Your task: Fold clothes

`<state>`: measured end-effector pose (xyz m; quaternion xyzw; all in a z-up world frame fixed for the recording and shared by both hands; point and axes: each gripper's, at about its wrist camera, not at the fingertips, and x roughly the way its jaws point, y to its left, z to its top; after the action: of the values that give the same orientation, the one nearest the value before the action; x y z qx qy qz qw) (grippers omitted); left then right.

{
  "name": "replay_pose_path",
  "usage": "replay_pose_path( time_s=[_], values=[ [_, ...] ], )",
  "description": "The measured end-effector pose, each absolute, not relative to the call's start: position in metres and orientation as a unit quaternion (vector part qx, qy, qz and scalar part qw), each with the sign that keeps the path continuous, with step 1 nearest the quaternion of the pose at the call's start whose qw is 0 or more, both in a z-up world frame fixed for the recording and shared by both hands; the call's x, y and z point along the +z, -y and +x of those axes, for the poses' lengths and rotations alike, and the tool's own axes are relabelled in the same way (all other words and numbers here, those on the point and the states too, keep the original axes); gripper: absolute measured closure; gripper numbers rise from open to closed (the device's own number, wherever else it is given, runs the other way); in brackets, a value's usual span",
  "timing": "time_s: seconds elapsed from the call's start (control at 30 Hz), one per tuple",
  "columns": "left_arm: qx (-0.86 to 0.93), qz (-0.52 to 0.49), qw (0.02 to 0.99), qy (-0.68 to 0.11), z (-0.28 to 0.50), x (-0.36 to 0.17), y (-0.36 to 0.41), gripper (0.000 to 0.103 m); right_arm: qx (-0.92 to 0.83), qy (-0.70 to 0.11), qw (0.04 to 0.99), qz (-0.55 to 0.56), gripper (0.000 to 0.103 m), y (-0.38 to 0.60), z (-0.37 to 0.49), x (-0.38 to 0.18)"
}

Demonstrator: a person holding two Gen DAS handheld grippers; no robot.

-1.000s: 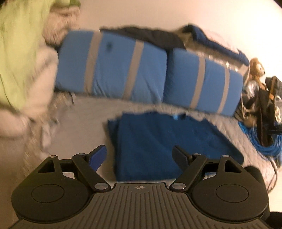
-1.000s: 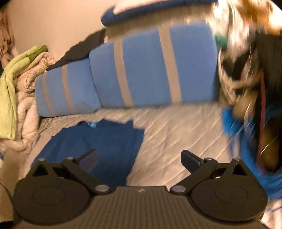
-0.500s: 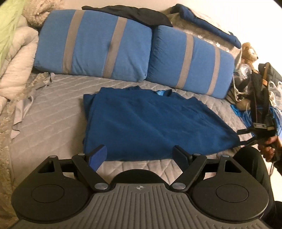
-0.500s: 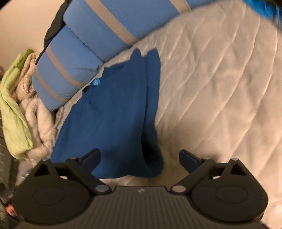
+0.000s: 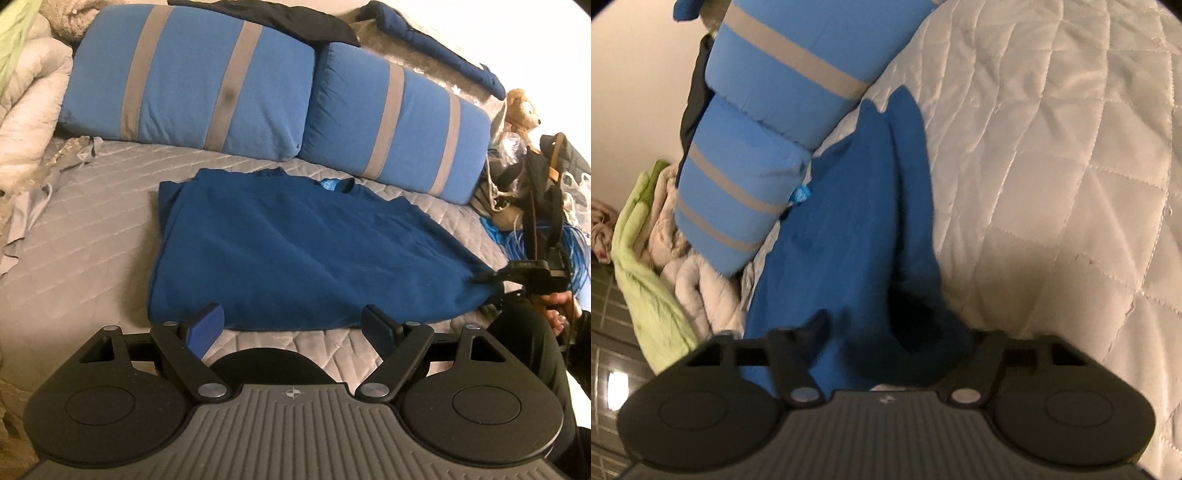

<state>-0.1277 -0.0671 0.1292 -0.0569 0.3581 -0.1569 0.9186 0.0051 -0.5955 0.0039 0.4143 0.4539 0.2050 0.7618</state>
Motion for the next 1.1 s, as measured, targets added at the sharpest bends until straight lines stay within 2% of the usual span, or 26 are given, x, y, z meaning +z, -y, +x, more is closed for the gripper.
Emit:
replay_pose_path(
  time_s=[0.03, 0.07, 0.17, 0.47, 0.73, 0.97, 1.1],
  values=[
    [-0.158, -0.057, 0.919, -0.358, -0.128, 0.128, 0.068, 0.021, 0.201, -0.452, 0.765, 0.413, 0.07, 0.595, 0.006, 0.004],
    [-0.159, -0.057, 0.919, -0.357, -0.128, 0.127, 0.069, 0.021, 0.199, -0.448, 0.769, 0.409, 0.08, 0.593, 0.007, 0.006],
    [-0.161, -0.06, 0.918, -0.357, -0.127, 0.123, 0.07, 0.021, 0.204, -0.433, 0.793, 0.376, 0.088, 0.583, 0.008, 0.02],
    [-0.16, -0.07, 0.923, -0.343, -0.126, 0.121, 0.075, 0.021, 0.245, -0.381, 0.86, 0.233, 0.091, 0.539, 0.014, 0.095],
    [-0.144, -0.092, 0.936, -0.308, -0.14, 0.138, 0.056, 0.021, 0.276, -0.332, 0.879, 0.201, 0.092, 0.489, 0.027, 0.144],
    [-0.099, -0.107, 0.945, -0.293, -0.159, 0.147, 0.017, 0.021, 0.366, -0.302, 0.86, 0.191, 0.092, 0.375, 0.039, 0.186],
    [-0.059, -0.126, 0.942, -0.305, -0.167, 0.146, -0.009, 0.021, 0.434, -0.296, 0.837, 0.152, 0.092, 0.279, 0.027, 0.194]
  ],
)
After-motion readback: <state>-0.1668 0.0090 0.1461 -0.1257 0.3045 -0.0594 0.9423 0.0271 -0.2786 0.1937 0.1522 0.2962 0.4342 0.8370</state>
